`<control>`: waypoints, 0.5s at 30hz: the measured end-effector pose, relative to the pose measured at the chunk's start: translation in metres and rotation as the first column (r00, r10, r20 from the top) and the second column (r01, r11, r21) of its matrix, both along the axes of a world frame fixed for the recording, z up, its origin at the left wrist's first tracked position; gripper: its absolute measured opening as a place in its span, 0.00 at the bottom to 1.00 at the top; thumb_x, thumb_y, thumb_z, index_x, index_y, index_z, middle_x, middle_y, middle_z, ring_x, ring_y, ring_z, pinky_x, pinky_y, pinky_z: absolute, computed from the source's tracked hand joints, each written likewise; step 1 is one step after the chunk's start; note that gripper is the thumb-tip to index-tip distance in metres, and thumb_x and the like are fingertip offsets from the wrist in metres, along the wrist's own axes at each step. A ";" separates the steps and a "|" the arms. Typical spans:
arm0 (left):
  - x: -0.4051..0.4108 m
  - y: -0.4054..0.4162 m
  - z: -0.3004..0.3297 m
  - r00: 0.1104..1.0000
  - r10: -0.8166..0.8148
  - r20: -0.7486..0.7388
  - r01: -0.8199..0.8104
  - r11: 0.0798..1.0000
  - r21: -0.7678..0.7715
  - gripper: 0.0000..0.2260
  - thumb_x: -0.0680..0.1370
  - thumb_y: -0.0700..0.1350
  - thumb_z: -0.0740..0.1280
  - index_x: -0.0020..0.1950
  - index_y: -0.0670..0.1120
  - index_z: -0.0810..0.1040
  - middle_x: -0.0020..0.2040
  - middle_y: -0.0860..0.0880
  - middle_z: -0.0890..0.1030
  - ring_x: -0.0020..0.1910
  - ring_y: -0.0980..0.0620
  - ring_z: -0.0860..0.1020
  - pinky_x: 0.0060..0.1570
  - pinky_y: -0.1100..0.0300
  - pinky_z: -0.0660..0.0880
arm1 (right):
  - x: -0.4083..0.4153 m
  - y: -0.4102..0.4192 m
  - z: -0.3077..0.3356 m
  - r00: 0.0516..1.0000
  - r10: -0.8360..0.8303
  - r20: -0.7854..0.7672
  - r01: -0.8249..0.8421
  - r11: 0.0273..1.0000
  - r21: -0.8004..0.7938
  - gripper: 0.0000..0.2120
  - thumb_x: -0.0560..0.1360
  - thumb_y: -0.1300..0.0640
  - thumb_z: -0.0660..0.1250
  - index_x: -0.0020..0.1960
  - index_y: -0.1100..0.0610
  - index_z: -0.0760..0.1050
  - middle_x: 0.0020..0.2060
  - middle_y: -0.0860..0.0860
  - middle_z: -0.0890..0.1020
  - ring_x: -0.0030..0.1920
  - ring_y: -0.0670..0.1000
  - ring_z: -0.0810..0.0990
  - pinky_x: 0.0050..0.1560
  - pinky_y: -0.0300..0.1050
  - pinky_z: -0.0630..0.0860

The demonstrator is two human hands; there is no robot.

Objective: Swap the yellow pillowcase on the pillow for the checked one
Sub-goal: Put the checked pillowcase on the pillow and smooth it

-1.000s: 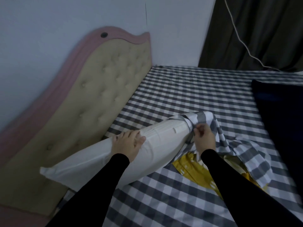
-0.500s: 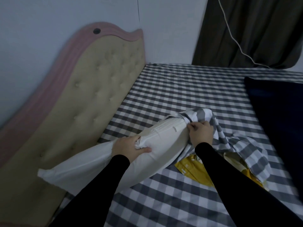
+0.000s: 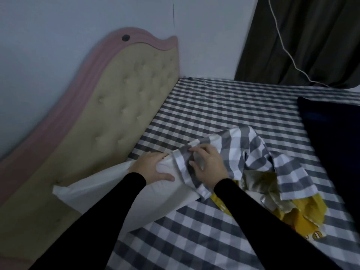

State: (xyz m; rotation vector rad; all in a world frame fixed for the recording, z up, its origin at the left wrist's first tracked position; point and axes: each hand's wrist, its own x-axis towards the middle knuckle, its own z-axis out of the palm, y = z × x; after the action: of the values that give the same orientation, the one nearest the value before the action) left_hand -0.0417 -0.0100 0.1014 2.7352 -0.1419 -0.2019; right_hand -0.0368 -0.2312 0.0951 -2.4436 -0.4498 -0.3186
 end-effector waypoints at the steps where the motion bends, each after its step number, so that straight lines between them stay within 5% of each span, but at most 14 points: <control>1: -0.003 0.006 0.000 1.000 -0.021 0.004 0.021 0.997 0.080 0.44 0.57 0.74 0.69 0.68 0.56 0.70 0.63 0.55 0.76 0.61 0.51 0.73 0.62 0.53 0.68 | 0.006 -0.012 -0.003 0.999 0.002 0.045 0.006 0.983 -0.183 0.23 0.70 0.50 0.70 0.65 0.50 0.73 0.61 0.52 0.73 0.62 0.56 0.71 0.61 0.56 0.69; 3: -0.014 0.017 0.002 0.995 -0.037 0.096 0.011 0.967 0.253 0.48 0.57 0.76 0.67 0.72 0.58 0.63 0.68 0.57 0.71 0.65 0.53 0.70 0.65 0.53 0.63 | 0.017 -0.026 -0.007 1.000 0.025 -0.009 -0.027 0.891 -0.453 0.33 0.69 0.44 0.71 0.71 0.45 0.64 0.70 0.53 0.66 0.71 0.59 0.62 0.64 0.64 0.62; 5: -0.025 0.029 0.002 0.988 0.012 0.156 -0.073 0.919 0.387 0.51 0.54 0.80 0.63 0.73 0.60 0.60 0.70 0.58 0.69 0.66 0.53 0.68 0.64 0.52 0.61 | 0.028 -0.029 -0.007 0.998 0.034 -0.054 -0.057 0.855 -0.515 0.33 0.69 0.42 0.70 0.72 0.43 0.65 0.72 0.52 0.64 0.74 0.59 0.58 0.66 0.65 0.57; 8: -0.033 0.044 0.000 0.982 0.182 0.040 -0.183 0.895 0.408 0.51 0.54 0.80 0.63 0.72 0.58 0.61 0.68 0.54 0.72 0.62 0.49 0.72 0.61 0.52 0.66 | 0.039 -0.016 -0.003 0.996 0.074 0.048 -0.051 0.927 -0.372 0.18 0.68 0.40 0.65 0.53 0.48 0.82 0.57 0.49 0.80 0.64 0.58 0.73 0.58 0.61 0.65; 10: -0.030 0.043 -0.001 0.977 0.211 -0.040 -0.186 0.926 0.328 0.43 0.59 0.75 0.68 0.68 0.54 0.67 0.61 0.51 0.77 0.56 0.49 0.76 0.52 0.56 0.70 | 0.041 -0.001 -0.005 0.991 0.079 0.107 -0.054 0.973 -0.225 0.16 0.70 0.42 0.60 0.38 0.51 0.82 0.45 0.46 0.84 0.57 0.57 0.78 0.54 0.54 0.63; 12: -0.026 0.035 0.000 0.981 0.190 -0.047 -0.170 0.945 0.281 0.35 0.64 0.69 0.71 0.64 0.52 0.71 0.55 0.50 0.80 0.53 0.49 0.77 0.47 0.59 0.70 | 0.038 0.008 -0.003 0.998 0.043 0.047 -0.037 0.992 -0.118 0.11 0.73 0.50 0.63 0.37 0.53 0.81 0.41 0.47 0.84 0.57 0.55 0.77 0.56 0.51 0.60; 15: -0.018 0.025 0.007 0.987 0.160 0.011 -0.159 0.970 0.184 0.26 0.65 0.64 0.74 0.55 0.50 0.78 0.49 0.49 0.82 0.49 0.48 0.79 0.45 0.59 0.69 | 0.033 0.005 0.010 1.000 -0.016 0.007 0.015 0.999 0.034 0.06 0.75 0.60 0.66 0.40 0.57 0.79 0.39 0.53 0.83 0.47 0.53 0.77 0.52 0.49 0.68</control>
State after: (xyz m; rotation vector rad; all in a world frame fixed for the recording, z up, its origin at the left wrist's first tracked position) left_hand -0.0593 0.0147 0.1085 2.9127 0.1033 -0.1832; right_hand -0.0034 -0.2261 0.1056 -2.4149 -0.4255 -0.3394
